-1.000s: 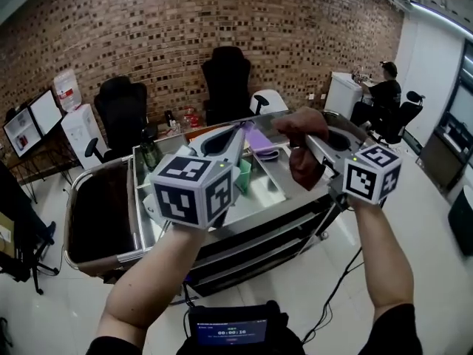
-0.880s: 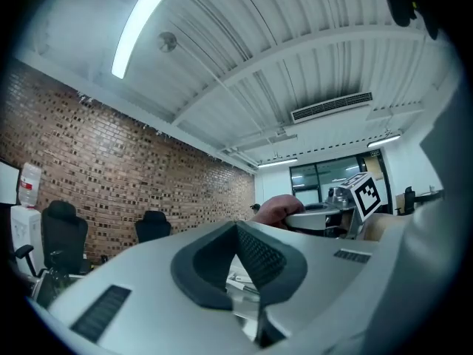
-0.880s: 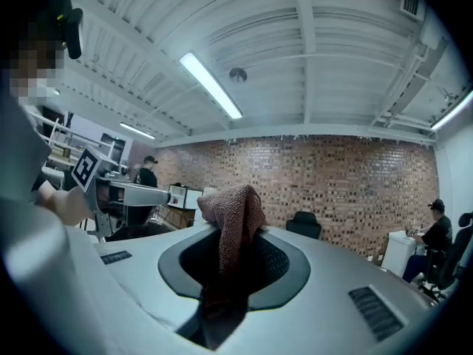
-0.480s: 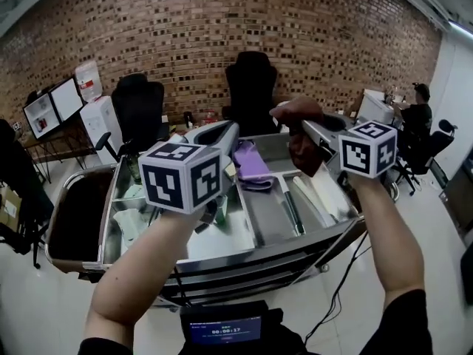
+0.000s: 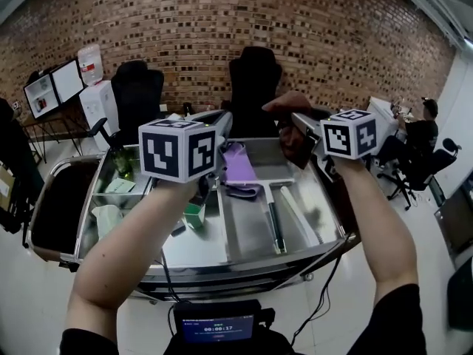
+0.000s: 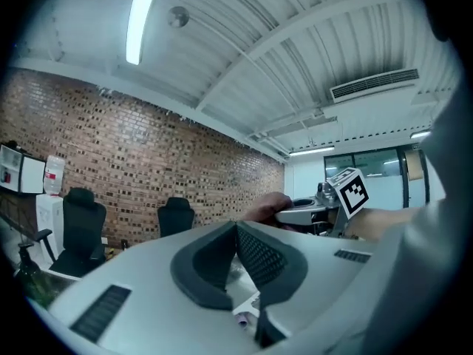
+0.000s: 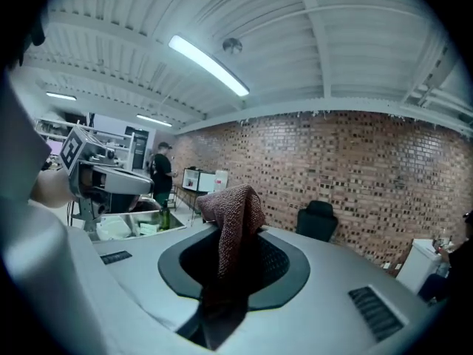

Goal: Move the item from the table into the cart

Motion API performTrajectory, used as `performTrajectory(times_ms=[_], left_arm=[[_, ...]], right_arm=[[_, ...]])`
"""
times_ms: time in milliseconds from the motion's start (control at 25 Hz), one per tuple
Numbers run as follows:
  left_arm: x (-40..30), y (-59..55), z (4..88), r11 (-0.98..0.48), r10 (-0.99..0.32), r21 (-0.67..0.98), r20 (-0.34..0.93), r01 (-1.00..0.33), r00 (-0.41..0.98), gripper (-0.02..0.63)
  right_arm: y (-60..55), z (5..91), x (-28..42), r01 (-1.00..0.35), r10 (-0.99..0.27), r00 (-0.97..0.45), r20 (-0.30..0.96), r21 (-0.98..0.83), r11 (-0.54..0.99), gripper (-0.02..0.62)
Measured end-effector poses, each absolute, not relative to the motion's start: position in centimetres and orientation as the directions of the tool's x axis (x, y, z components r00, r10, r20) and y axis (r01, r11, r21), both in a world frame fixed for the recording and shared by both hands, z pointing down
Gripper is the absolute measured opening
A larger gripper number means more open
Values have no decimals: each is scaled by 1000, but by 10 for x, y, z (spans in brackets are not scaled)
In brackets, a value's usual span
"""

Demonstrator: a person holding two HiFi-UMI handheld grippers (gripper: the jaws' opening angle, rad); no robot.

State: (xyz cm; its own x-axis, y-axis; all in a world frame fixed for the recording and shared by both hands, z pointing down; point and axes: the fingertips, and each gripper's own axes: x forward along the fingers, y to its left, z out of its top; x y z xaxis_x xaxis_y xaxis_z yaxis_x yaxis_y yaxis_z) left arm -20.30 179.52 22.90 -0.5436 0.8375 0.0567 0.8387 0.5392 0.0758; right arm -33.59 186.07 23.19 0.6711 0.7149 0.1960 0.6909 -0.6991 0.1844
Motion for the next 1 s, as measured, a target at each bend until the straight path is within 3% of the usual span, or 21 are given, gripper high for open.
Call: performTrajectory(times_ms=[280,680,1000], left_arm=[[-211,1876,275,494,844,95,186,864,-503,0],[-197,1998,367,444,820,149,329,884,-468,19],[-202,2034,427,461,781,166,392,872,-487,19]], right_arm=[[1949,272,-332,695,704,623,341,172,-699,64],[2085,401,-344,673,600,561,570,108,-732,64],[2116,482,-323,613,494,509,705,106,-783,64]])
